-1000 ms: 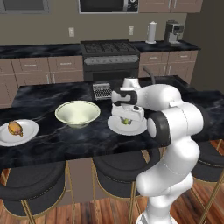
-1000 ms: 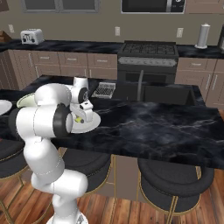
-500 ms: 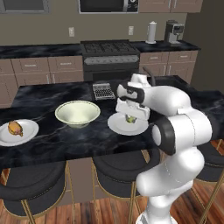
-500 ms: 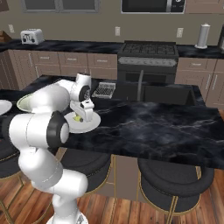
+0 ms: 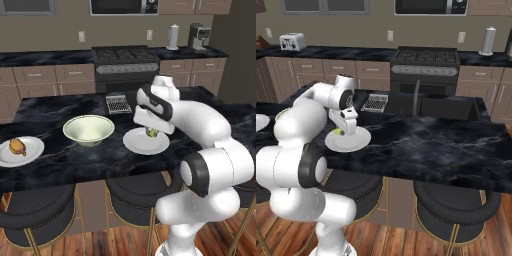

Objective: Pick the chicken drumstick and lemon wedge from their plates and place them in the bowl. Then put the bowl in the fridge.

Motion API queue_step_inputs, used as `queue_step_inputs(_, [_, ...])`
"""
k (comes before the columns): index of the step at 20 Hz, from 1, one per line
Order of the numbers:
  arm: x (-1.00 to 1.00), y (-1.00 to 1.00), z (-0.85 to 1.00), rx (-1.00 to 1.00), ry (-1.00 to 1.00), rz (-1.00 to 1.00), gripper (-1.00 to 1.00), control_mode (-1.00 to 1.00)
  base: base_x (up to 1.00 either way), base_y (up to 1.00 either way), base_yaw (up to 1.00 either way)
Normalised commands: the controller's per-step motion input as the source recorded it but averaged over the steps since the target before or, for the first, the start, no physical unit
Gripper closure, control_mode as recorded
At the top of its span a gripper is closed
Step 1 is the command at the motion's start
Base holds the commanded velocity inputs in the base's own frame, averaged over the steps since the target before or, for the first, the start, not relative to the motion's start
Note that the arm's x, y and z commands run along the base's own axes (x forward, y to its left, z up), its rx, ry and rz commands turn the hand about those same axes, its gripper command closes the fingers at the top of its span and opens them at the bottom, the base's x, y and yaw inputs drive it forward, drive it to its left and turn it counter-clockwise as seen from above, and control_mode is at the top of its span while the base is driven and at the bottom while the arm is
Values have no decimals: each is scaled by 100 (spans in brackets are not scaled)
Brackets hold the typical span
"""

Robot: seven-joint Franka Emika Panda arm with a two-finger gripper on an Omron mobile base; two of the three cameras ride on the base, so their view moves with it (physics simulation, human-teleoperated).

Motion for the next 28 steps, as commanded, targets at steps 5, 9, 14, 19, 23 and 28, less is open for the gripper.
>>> queue_step_inputs(5, [-38, 14, 36, 0, -7, 0, 100, -100, 0, 0, 0])
queue_step_inputs(9, [-28, 20, 38, 0, -9, 0, 100, -100, 0, 0, 0])
queue_step_inputs(14, [-14, 32, 35, -1, -2, 0, 100, -100, 0, 0, 0])
queue_step_inputs(19, [-11, 31, 32, 0, -12, 0, 100, -100, 0, 0, 0])
queue_step_inputs(23, [-3, 38, 23, -5, -13, 2, 100, -100, 0, 0, 0])
queue_step_inputs(28, [16, 46, 3, -8, -11, 0, 100, -100, 0, 0, 0])
